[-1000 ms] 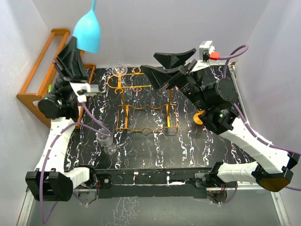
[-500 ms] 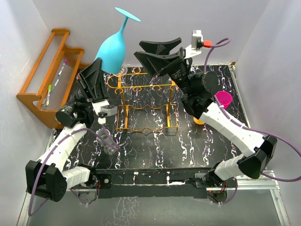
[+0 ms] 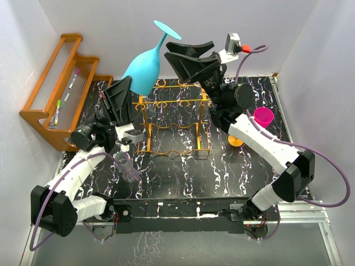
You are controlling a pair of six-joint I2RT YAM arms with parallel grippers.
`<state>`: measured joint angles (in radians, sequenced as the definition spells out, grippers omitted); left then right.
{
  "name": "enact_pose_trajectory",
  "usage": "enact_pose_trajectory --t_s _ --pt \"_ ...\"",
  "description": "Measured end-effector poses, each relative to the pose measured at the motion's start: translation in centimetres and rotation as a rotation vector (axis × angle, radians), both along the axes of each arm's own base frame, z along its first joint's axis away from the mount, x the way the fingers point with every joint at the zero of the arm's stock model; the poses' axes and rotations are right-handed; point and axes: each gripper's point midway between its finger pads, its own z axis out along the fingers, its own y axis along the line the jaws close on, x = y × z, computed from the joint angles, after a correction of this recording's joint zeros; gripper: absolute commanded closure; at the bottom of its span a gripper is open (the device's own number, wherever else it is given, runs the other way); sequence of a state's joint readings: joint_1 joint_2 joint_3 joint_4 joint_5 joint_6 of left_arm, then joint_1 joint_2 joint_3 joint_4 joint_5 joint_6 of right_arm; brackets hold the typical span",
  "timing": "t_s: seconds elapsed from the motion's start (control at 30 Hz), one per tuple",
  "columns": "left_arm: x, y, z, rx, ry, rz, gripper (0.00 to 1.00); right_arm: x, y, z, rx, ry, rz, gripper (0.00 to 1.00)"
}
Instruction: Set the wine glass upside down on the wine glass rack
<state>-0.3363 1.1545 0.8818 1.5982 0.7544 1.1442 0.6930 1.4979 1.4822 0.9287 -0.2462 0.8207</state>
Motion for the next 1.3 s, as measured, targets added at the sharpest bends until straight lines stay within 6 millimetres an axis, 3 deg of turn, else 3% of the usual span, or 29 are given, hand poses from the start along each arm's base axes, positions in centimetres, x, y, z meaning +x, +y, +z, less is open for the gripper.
enact_pose_trajectory --t_s 0.4,0.6,0.67,0.73,0.77,1.3 --pt "0.7 -1.4 -1.3 0.035 0.009 -0.020 1.00 0.0 -0.6 0.3 0.059 -0.033 0.023 0.42" --pt "1.1 -1.9 -1.7 0.048 0.011 -0.021 1.00 0.8 -0.2 -0.6 0.056 -0.017 0.029 0.48" --pt "1.2 -2.1 -1.9 0.054 0.011 -0.021 1.00 1.0 0.0 -0.9 0.053 -0.009 0.032 0.58" --pt "1.2 -2.2 -2.0 0.058 0.008 -0.021 1.00 1.1 0.0 -1.0 0.051 -0.007 0.032 0.88" --pt "1.1 -2.2 -2.0 0.059 0.002 -0.021 1.00 1.1 0.0 -1.1 0.052 -0.009 0.028 0.91" --pt "1.3 -2.5 -2.1 0.067 -0.030 -0.002 1.00 2.0 -0.1 -2.2 0.061 0.026 0.024 0.74"
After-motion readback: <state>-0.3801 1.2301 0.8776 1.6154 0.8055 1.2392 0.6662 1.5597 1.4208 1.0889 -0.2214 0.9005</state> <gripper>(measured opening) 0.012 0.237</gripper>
